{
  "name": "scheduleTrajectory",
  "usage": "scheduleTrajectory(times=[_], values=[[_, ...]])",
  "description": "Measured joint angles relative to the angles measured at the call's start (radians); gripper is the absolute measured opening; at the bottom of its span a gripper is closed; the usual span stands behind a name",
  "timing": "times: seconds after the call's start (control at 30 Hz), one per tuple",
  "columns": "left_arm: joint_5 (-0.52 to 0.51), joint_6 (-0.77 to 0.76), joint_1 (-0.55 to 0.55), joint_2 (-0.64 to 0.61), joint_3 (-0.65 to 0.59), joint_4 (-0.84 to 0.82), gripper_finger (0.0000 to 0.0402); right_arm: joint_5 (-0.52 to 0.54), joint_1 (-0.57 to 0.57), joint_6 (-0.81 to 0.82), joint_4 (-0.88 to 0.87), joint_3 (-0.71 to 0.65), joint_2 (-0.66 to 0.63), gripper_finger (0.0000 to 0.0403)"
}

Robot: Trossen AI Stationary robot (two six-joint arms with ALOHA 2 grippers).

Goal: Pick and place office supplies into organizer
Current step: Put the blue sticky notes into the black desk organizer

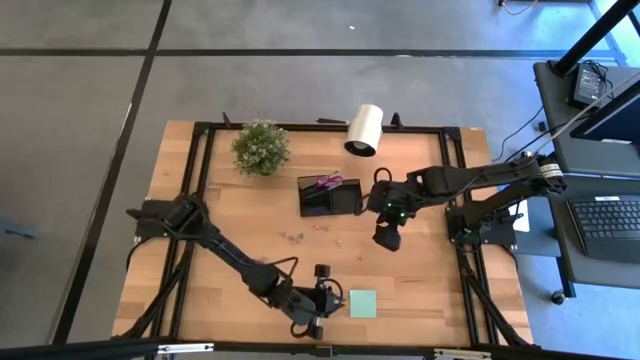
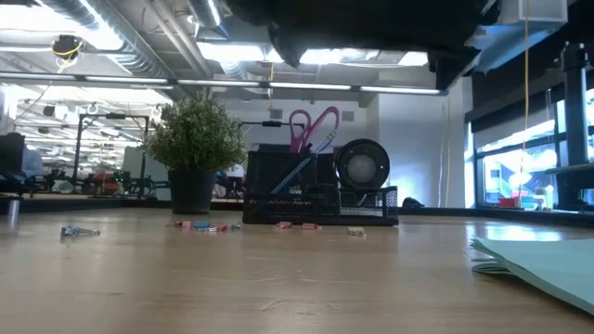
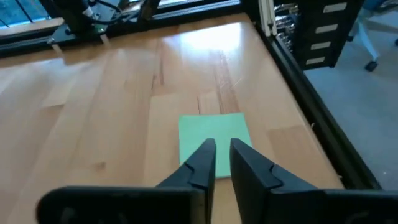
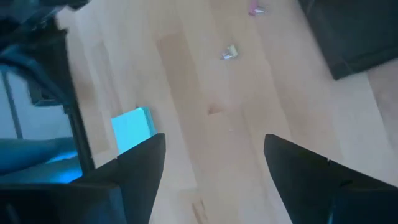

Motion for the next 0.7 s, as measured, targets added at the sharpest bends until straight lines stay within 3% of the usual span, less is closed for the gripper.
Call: scheduleTrajectory(times=[0.17,0.53,0.7], values=[[0.003,0.006,0.007,0.070,0.063,0.044,0.0004,0.020,0.013,0.065,0.024,-0.057,0.000,0.0277],[-0.014,-0.002,0.008,0.175,0.150,0.038,0.0001,0.019,0.068,0.188,0.049,-0.210,0.000,0.0277],[-0.024,-0.069,0.016,0.225,0.180,0.042,0.0001,0.019,0.093,0.219,0.137,-0.241,0.000,0.0277]])
